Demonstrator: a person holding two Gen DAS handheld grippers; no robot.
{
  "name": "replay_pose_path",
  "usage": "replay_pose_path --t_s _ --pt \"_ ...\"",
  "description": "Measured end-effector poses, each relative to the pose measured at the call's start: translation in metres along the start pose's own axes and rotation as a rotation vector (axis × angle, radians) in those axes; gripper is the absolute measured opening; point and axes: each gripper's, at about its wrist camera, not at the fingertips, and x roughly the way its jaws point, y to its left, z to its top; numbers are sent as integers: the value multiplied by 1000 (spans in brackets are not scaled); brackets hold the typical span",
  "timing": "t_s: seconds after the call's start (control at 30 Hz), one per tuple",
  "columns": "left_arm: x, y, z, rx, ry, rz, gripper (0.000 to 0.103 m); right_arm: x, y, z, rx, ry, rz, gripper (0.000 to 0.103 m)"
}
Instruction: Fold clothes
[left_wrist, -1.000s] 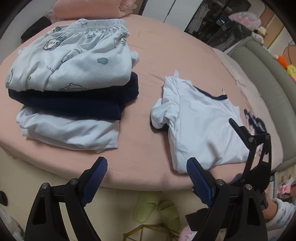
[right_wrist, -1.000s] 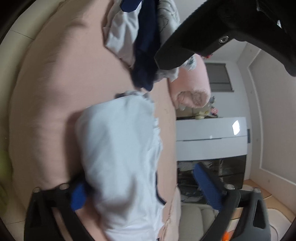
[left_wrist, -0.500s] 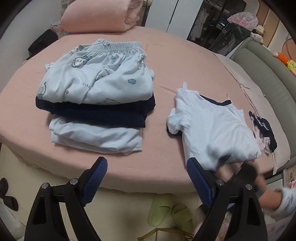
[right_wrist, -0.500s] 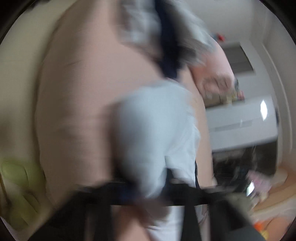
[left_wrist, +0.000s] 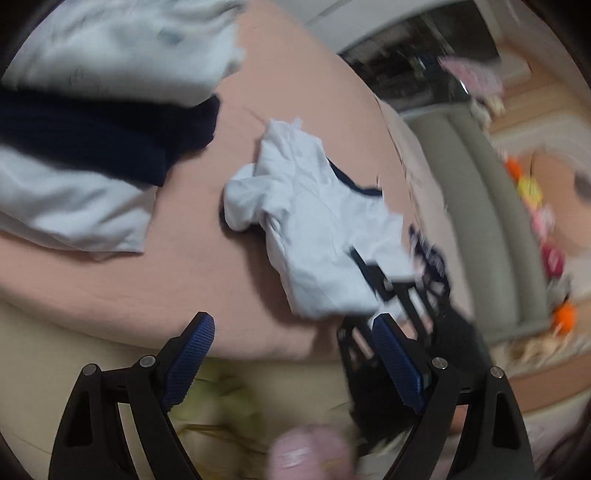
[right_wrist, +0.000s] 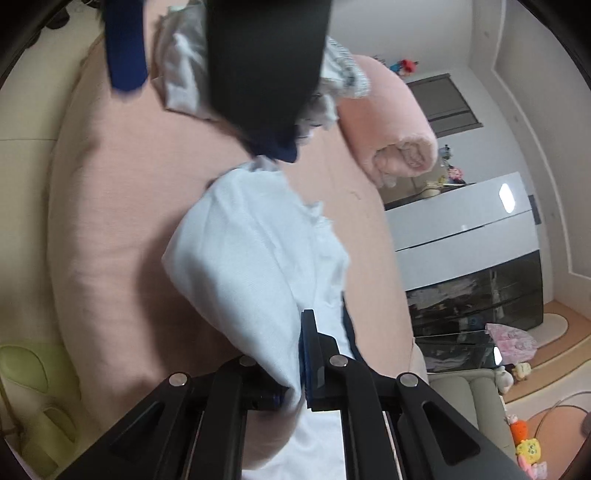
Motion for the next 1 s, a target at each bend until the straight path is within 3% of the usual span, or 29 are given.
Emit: replay_pose_path --t_s 0.33,0.37,0.43,0.53,0.6,0.73,0.83,1.0 --pt "42 33 38 -267 24 -141 88 -1 11 -5 -8 27 -2 6" --pt "38 31 39 -265 17 -127 88 0 12 -5 -13 27 -2 6" --pt "29 25 42 -252 0 -86 88 -3 15 -7 -19 29 -1 6" --pt "18 1 51 -100 -23 57 88 -2 22 -9 -34 38 10 6" --pt "23 -12 61 -14 6 75 88 0 25 -9 -46 40 21 6" --pt "59 -14 79 14 125 131 88 1 33 -11 -63 42 20 6" --pt "83 -21 86 48 160 160 89 1 36 -12 -68 48 15 6" --pt "106 -38 89 82 210 140 91 4 35 -12 -74 52 6 6"
